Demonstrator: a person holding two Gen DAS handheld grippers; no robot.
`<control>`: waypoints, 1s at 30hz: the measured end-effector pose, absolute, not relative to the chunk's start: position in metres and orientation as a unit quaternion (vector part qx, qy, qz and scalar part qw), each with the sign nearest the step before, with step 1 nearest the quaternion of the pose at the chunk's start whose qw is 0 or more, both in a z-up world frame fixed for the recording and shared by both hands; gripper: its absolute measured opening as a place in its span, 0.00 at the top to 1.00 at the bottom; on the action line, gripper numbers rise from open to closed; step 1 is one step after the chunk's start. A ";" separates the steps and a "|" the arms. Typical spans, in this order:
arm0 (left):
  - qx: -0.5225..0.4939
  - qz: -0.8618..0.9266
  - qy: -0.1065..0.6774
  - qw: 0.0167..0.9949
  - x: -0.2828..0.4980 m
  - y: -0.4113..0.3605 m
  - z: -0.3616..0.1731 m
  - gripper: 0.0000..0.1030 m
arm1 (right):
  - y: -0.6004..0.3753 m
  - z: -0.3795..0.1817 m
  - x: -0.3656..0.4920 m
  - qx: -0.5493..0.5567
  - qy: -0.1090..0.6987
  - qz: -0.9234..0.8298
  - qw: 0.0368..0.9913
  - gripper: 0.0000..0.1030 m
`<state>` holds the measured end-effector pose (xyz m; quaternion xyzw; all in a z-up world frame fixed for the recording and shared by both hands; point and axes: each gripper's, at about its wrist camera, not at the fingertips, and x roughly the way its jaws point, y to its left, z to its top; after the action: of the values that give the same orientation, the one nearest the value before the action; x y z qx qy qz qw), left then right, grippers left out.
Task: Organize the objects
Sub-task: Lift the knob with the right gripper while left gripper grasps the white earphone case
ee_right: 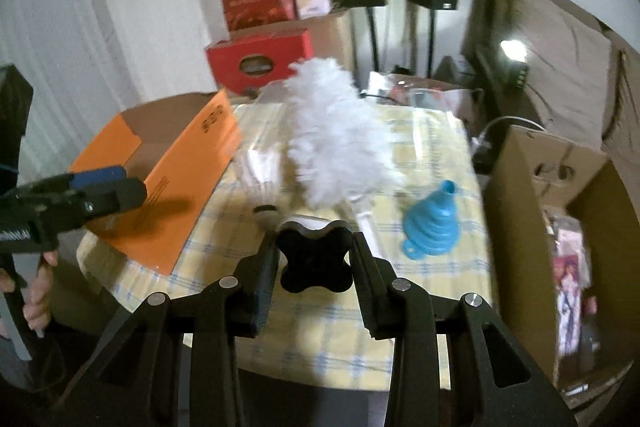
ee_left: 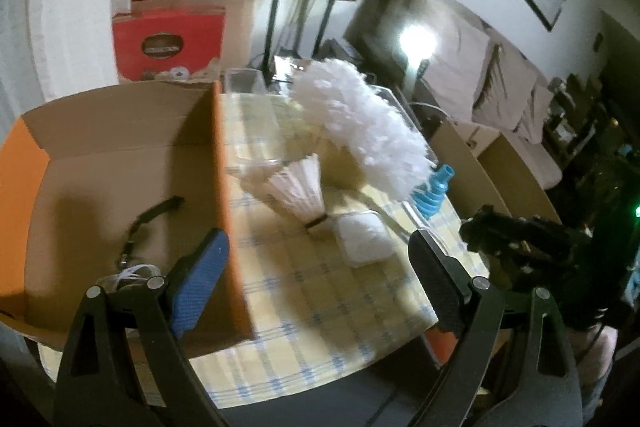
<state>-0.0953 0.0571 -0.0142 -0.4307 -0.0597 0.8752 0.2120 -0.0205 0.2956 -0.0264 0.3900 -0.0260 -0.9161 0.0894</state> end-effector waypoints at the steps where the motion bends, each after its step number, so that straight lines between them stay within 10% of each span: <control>1: -0.433 0.874 -0.057 0.214 -0.095 0.061 -0.015 0.13 | 0.299 -0.025 -0.019 0.389 -0.029 -0.917 0.086 0.65; 30: -0.487 0.858 0.003 0.164 -0.130 0.168 -0.106 0.18 | 0.359 -0.042 0.012 0.397 -0.076 -0.914 0.035 0.65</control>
<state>-0.1304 0.1682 -0.1062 -0.4874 0.0033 0.8576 0.1641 0.0118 0.3588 -0.0415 0.3966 -0.0757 -0.9142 0.0350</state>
